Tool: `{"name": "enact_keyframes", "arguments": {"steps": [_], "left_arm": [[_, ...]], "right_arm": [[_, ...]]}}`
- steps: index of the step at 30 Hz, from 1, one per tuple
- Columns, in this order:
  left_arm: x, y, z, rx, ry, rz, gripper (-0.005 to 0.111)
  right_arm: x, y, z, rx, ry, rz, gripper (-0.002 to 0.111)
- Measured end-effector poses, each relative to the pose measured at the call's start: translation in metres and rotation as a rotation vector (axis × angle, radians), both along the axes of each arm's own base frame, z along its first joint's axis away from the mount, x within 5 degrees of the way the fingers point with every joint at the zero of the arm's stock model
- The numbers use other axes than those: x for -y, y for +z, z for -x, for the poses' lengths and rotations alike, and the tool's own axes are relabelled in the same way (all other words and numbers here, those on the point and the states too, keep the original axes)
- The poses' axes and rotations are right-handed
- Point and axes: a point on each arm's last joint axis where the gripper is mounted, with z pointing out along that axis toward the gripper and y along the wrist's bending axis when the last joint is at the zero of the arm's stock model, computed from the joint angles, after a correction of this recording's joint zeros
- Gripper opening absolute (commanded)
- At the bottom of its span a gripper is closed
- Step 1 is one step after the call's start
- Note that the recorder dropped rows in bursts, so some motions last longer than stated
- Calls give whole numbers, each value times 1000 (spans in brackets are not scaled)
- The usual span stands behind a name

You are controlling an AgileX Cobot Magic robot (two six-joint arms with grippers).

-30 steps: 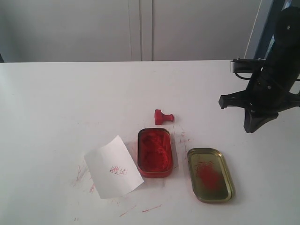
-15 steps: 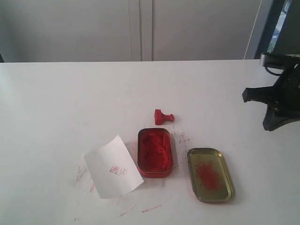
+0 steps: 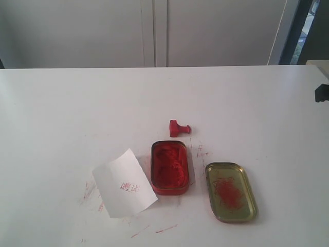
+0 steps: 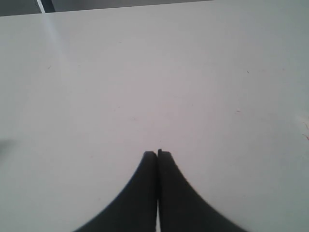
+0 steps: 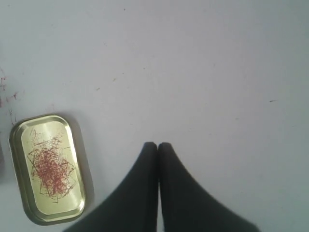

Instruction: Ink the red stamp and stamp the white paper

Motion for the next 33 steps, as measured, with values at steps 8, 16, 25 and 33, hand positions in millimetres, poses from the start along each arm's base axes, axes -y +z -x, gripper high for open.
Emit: {"name": "enact_keyframes", "arguments": {"steps": [8, 16, 25, 33], "left_arm": [[0, 0, 0, 0, 0, 0, 0], [0, 0, 0, 0, 0, 0, 0], [0, 0, 0, 0, 0, 0, 0], [0, 0, 0, 0, 0, 0, 0]], "right_arm": [[-4, 19, 35, 93, 2, 32, 0], [-9, 27, 76, 172, 3, 57, 0], [-15, 41, 121, 343, -4, 87, 0], [-21, 47, 159, 522, -13, 115, 0]]}}
